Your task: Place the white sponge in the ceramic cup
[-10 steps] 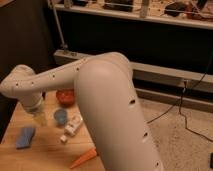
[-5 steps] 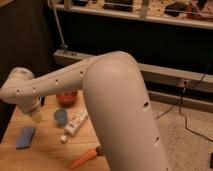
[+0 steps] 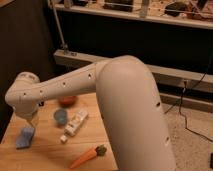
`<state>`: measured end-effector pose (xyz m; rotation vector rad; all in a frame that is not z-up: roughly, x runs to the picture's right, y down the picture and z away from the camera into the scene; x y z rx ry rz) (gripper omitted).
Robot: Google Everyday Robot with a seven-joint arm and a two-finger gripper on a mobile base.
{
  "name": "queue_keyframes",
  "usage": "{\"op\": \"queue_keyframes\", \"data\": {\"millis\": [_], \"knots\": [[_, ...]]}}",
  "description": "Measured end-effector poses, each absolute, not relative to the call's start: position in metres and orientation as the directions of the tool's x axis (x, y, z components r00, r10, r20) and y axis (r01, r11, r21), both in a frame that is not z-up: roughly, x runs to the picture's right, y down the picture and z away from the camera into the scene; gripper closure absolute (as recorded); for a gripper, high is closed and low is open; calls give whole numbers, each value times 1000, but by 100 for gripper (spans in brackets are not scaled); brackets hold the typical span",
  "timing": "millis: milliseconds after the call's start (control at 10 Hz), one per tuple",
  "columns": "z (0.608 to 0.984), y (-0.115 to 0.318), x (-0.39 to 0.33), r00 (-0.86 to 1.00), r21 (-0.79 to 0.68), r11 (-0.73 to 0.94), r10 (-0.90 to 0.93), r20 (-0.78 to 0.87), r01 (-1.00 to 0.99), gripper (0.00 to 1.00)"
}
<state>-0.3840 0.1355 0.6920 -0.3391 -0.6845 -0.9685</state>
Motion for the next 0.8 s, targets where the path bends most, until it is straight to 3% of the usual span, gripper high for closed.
{"op": "queue_keyframes", "data": {"millis": [800], "knots": [[719, 146, -428, 113, 101, 218, -786, 608, 971, 35]]}}
